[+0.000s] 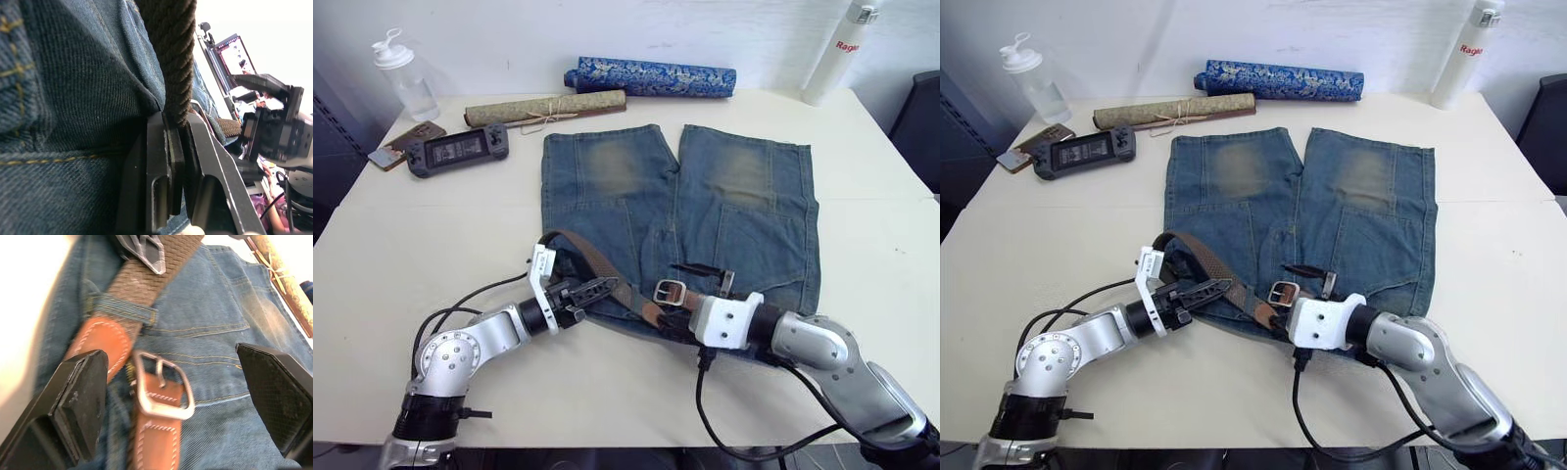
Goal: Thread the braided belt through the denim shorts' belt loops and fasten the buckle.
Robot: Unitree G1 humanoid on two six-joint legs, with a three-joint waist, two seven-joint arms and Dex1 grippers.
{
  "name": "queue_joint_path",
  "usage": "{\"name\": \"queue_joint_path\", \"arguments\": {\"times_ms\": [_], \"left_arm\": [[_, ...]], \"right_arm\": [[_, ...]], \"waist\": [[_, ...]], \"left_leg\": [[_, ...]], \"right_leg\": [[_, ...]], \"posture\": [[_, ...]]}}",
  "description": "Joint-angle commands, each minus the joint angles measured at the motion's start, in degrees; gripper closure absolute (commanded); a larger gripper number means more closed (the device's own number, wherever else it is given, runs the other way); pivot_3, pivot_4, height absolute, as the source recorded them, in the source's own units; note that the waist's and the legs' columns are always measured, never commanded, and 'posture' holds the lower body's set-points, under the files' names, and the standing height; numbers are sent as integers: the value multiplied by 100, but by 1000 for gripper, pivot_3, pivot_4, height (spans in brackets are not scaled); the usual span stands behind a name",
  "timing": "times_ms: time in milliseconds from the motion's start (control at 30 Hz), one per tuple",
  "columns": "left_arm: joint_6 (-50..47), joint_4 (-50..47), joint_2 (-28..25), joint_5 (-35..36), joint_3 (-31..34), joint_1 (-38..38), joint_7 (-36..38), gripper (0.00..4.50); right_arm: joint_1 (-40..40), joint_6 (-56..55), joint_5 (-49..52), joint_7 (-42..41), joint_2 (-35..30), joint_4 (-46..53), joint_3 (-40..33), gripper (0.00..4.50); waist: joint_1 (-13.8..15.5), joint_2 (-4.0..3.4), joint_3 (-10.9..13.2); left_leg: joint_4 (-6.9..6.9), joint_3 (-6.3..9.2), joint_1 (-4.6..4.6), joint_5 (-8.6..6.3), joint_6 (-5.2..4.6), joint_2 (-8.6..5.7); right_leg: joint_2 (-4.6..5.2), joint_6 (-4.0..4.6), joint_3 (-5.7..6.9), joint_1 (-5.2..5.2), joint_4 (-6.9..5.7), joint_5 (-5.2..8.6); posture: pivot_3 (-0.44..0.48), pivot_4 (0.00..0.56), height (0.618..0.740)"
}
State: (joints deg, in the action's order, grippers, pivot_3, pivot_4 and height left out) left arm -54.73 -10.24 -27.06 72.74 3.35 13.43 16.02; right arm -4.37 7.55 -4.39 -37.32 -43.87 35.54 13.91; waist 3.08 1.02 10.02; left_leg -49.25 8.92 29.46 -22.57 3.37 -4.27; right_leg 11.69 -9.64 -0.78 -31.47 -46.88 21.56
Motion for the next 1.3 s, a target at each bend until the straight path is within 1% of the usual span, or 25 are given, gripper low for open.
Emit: {"name": "queue_joint_path", "arguments": {"times_ms": [33, 167, 333, 567, 733, 1033, 1300], "left_arm": [[-137, 13, 67, -134, -20, 129, 252, 4500], [-229, 29, 167, -208, 26, 176, 306, 4500], [-342, 3, 236, -227, 114, 203, 316, 4500], [-465, 48, 262, -283, 210, 250, 312, 4500], [-538, 41, 295, -323, 243, 257, 333, 4500], [-635, -43, 380, -334, 300, 240, 310, 4500], [-679, -38, 377, -371, 339, 235, 339, 4500]], "right_arm": [[175, -373, -85, -76, -64, 320, -222, 69], [291, -524, -703, 114, 86, 157, 59, 69], [347, -600, -1318, 301, 241, -41, 109, 69], [677, -811, -1084, 142, 342, 124, 52, 69], [654, -813, -956, 114, 489, 206, 27, 69], [468, -732, -1749, 346, 742, -163, 168, 69], [421, -802, -1654, 363, 886, -17, -78, 69]], "waist": [[-1, 0, 0], [4, 0, 0], [3, 0, 0], [-2, 2, -1], [-6, 1, -1], [0, 2, -1], [-7, 2, -1]], "left_leg": [[0, 1, 0, 0, 0, 0], [-1, 3, -2, 3, -1, 1], [-1, 3, -3, 6, 2, 0], [-1, 3, -4, 8, 3, 1], [-2, 2, -5, 8, 3, 1], [-2, 6, -6, 9, 5, -2], [-3, 5, -6, 10, 6, -1]], "right_leg": [[0, 0, 0, 0, 0, 0], [-1, 0, 2, 2, -1, 0], [-1, 1, 1, 2, -6, -2], [-1, 2, 0, 2, -10, -2], [-1, 2, -1, 2, -12, -3], [-1, 1, -1, 2, -17, -3], [-1, 1, -2, 2, -21, -3]], "posture": [[0, 150, 637], [0, 150, 637], [0, 150, 637], [0, 150, 637], [0, 150, 637], [0, 150, 637], [0, 150, 637]]}}
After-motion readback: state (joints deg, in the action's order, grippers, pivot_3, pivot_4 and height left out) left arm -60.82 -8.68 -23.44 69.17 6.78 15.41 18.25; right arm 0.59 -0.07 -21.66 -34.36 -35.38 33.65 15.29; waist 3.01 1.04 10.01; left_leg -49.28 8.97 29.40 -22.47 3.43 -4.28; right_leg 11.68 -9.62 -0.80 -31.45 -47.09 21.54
